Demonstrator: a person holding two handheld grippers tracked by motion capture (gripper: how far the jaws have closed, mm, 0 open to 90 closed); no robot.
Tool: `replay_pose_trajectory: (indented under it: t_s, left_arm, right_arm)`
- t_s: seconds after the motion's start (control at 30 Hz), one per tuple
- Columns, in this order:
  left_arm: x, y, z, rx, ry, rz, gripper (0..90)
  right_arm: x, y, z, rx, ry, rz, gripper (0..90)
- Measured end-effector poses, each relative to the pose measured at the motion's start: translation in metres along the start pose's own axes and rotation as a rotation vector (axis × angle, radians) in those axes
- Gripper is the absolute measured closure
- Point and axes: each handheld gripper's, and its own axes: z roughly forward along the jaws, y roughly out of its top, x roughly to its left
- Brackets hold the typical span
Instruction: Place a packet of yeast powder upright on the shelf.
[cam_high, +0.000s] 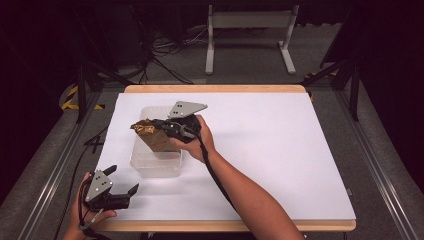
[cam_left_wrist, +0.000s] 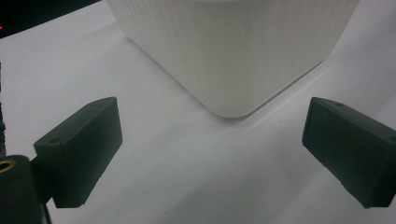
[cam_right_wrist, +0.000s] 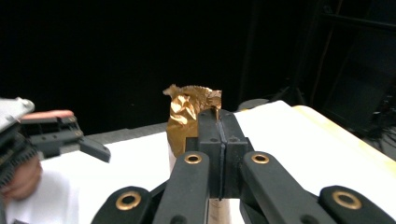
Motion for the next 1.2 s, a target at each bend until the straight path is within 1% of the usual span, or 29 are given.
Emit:
replay_pose_trajectory:
  t_s: [0.1,0.13,0.2,0.27,0.33,0.4,0.53,0.73,0.83,0.87,0.9,0.97,1.03,1.1,1.17,1.2]
  left_arm:
    - [0.0,0.0,0.0,0.001,0.001,-0.002,5.8]
    - [0.0,0.0,0.0,0.001,0.001,-0.002,5.8]
    - [0.0,0.0,0.0,0.0,0.001,-0.001,5.9]
    - [0.0,0.0,0.0,0.003,0.002,-0.001,5.8]
    - [0.0,0.0,0.0,0.004,0.002,-0.001,5.8]
    - [0.0,0.0,0.0,0.003,0.003,-0.001,5.8]
    - [0.0,0.0,0.0,0.006,0.004,-0.004,5.8]
    - [0.0,-0.001,0.0,0.004,0.004,-0.008,5.8]
    - [0.0,-0.001,0.0,0.007,0.005,-0.004,5.8]
    - [0.0,-0.001,0.0,0.007,0.005,-0.005,5.8]
    - [0.0,-0.001,0.0,0.007,0.005,-0.004,5.8]
    - [0.001,-0.001,0.0,0.007,0.005,-0.003,5.8]
    - [0.001,-0.001,0.0,0.008,0.007,-0.003,5.8]
    - [0.001,-0.001,0.0,0.01,0.007,-0.002,5.8]
    - [0.001,-0.001,0.0,0.013,0.01,-0.003,5.8]
    - [0.001,-0.002,0.0,0.012,0.013,-0.005,5.8]
  right_arm:
    - [-0.004,-0.005,-0.008,0.003,-0.009,0.006,89.9]
    - [-0.004,-0.005,-0.008,0.003,-0.009,0.006,89.9]
    - [-0.007,-0.008,-0.015,0.01,-0.021,0.0,89.6]
    - [-0.008,-0.008,-0.019,0.019,-0.026,-0.013,89.1]
    - [-0.008,-0.008,-0.02,0.025,-0.03,-0.019,88.7]
    - [-0.007,-0.01,-0.023,0.053,-0.038,-0.047,88.1]
    - [-0.008,-0.011,-0.025,0.063,-0.04,-0.051,88.1]
    - [-0.008,-0.011,-0.025,0.083,-0.039,-0.056,86.4]
    - [-0.009,-0.011,-0.025,0.089,-0.045,-0.054,83.7]
    - [-0.009,-0.011,-0.026,0.094,-0.062,-0.058,80.9]
    - [-0.009,-0.011,-0.026,0.094,-0.062,-0.058,80.9]
    - [-0.01,-0.012,-0.027,0.094,-0.062,-0.047,77.4]
    - [-0.01,-0.012,-0.029,0.096,-0.061,-0.055,77.1]
    - [-0.01,-0.012,-0.03,0.099,-0.064,-0.057,70.6]
    - [-0.01,-0.012,-0.032,0.106,-0.059,-0.057,69.8]
    - [-0.01,-0.012,-0.034,0.111,-0.076,-0.061,65.7]
